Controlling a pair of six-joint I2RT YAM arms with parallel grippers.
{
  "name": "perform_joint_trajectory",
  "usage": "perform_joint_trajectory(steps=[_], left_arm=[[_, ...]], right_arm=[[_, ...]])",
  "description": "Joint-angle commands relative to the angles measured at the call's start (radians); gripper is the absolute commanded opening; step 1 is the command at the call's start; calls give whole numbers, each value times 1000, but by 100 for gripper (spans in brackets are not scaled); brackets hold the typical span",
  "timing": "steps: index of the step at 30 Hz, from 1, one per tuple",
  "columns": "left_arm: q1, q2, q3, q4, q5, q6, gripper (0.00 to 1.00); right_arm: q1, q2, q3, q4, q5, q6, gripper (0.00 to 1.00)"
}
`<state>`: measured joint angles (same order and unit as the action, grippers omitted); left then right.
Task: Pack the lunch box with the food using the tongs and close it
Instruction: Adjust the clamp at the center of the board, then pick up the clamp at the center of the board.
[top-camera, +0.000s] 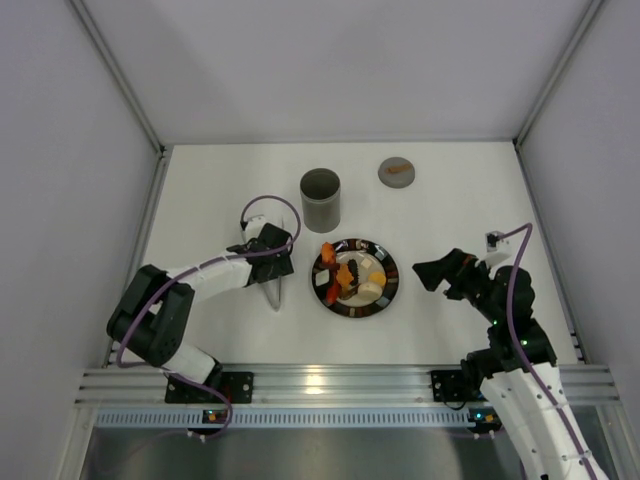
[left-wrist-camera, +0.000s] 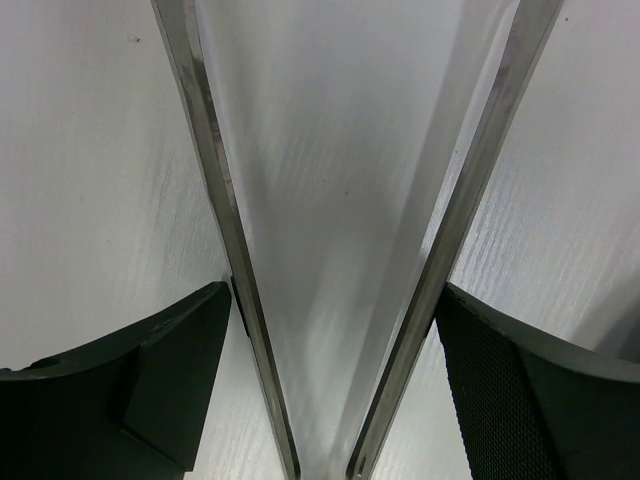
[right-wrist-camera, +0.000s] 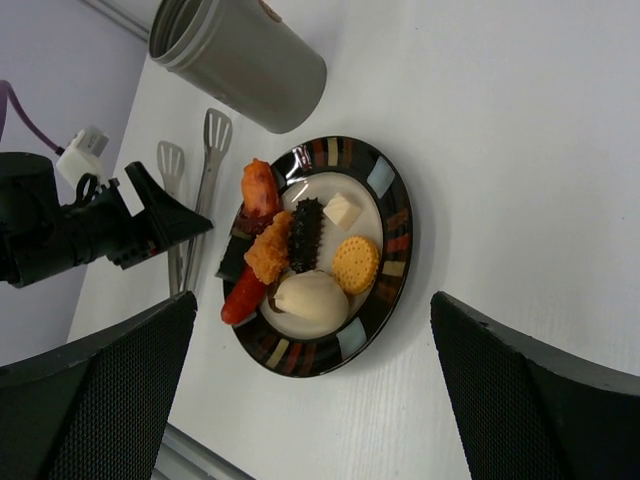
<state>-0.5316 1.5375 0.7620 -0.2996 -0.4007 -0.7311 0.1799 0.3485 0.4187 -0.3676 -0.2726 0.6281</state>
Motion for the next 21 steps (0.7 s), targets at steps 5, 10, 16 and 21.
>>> perform_joint_trajectory(steps=[5, 10, 16, 21], left_arm=[[-7, 24, -63, -49, 85, -31, 88], [-31, 53, -47, -53, 82, -30, 87], [-41, 67, -53, -52, 85, -28, 87], [-54, 67, -61, -49, 88, -34, 87]], right_arm=[[-11, -23, 2, -11, 4, -7, 99], [-11, -31, 0, -16, 6, -5, 100], [-11, -37, 0, -24, 7, -7, 99], [-11, -36, 2, -21, 6, -4, 99]])
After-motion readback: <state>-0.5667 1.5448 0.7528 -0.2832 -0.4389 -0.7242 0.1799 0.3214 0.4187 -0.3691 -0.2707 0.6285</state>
